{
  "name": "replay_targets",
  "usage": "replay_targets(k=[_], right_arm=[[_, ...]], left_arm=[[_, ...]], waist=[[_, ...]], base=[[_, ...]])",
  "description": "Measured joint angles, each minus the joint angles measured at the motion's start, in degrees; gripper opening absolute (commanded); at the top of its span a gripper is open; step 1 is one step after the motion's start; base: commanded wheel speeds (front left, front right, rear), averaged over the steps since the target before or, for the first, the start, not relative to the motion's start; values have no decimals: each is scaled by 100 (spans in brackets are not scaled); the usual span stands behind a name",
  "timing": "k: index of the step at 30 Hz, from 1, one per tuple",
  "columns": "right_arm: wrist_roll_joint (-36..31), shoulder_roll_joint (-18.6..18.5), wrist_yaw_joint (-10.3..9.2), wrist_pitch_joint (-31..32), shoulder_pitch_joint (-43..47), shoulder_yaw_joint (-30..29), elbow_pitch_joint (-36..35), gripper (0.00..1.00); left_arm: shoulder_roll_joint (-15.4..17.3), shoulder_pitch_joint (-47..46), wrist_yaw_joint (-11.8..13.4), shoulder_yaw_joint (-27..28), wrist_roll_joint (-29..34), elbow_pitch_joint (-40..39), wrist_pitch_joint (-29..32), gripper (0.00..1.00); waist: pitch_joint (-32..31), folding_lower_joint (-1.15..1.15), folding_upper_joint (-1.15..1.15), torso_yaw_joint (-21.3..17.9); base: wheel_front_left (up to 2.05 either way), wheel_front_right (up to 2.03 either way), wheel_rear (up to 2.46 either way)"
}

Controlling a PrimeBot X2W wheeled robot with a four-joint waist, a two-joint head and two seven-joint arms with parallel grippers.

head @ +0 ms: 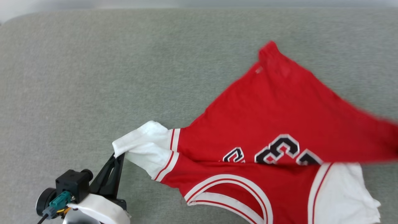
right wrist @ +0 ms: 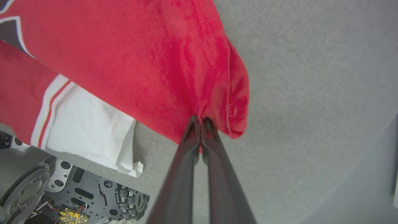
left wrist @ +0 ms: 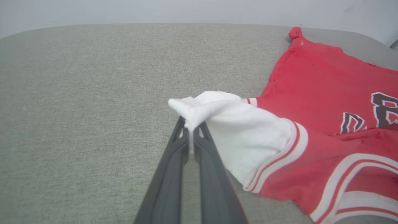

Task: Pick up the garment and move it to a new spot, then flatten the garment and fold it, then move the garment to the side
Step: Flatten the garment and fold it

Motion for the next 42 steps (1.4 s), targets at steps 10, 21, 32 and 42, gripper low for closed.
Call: replay_targets(k=[10, 21, 32, 42], right_arm=[[-115, 619, 0, -1096, 2643, -789, 62, 100], [-536, 621, -1, -840, 1590, -2129, -1032, 100], [-1067, 833, -1, 651, -1024, -812, -626, 100], [-1503, 1663, 0, 882, -2568, 555, 715, 100]], left_arm=[[91, 234, 74, 24, -33, -81, 18, 0], [59, 116, 66, -108, 82, -126, 80, 0], [-124, -466, -105, -292, 347, -143, 179, 0], [-347, -948, -257, -346, 493, -73, 178, 0]], waist=[[-212, 0, 0, -264], [-156, 0, 0, -158], [318, 0, 0, 207], [956, 0, 0, 568]], base=[[0, 0, 0], [0, 0, 0], [0, 0, 0], [0, 0, 0]])
